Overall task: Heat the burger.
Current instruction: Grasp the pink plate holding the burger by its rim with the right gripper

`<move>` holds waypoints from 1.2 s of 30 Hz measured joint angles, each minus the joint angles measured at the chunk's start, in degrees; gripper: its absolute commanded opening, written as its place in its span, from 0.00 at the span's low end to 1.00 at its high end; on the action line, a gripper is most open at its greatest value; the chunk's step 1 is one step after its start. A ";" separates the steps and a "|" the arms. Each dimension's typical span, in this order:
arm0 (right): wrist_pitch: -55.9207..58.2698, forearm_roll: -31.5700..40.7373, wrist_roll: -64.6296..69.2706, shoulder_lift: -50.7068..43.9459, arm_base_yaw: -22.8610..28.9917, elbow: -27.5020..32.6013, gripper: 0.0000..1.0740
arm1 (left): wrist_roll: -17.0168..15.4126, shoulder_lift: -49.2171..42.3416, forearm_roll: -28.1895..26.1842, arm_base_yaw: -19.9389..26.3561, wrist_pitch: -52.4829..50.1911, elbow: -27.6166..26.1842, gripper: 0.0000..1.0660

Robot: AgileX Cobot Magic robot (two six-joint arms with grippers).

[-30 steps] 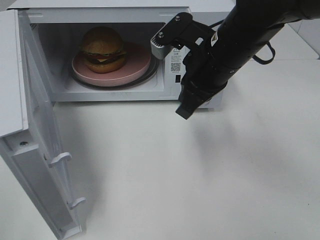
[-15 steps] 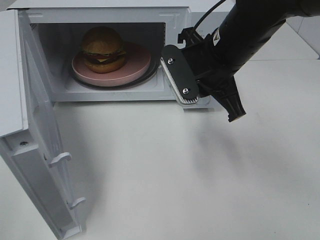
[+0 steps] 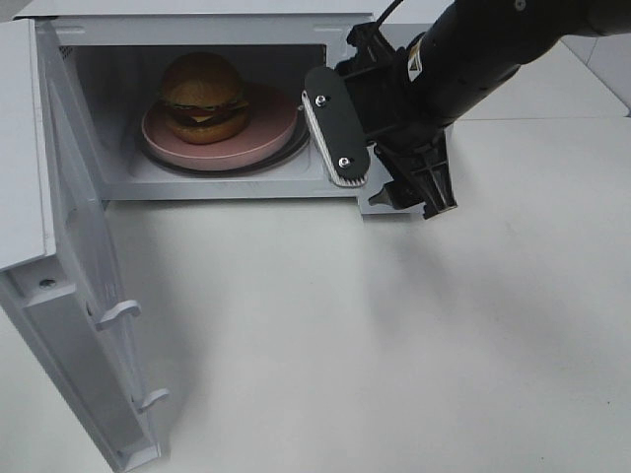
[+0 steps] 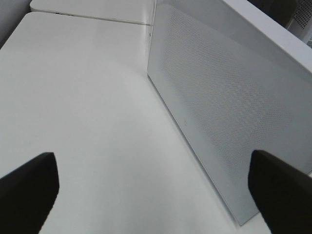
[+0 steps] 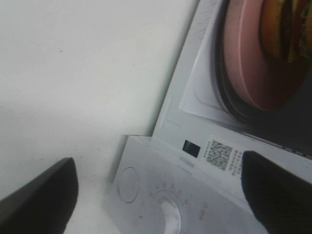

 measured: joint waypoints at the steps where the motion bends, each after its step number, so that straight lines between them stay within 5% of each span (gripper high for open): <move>1: -0.74 -0.63 0.80 0.06 0.23 0.00 0.91 | 0.00 0.00 0.00 0.00 0.00 0.00 0.92; 12: -4.47 -2.98 3.21 2.69 2.81 -0.80 0.89 | 0.00 0.00 0.00 0.00 0.00 0.00 0.92; 36: -7.05 -3.72 4.87 21.31 4.81 -17.93 0.85 | 0.00 0.00 0.00 0.00 0.00 0.00 0.92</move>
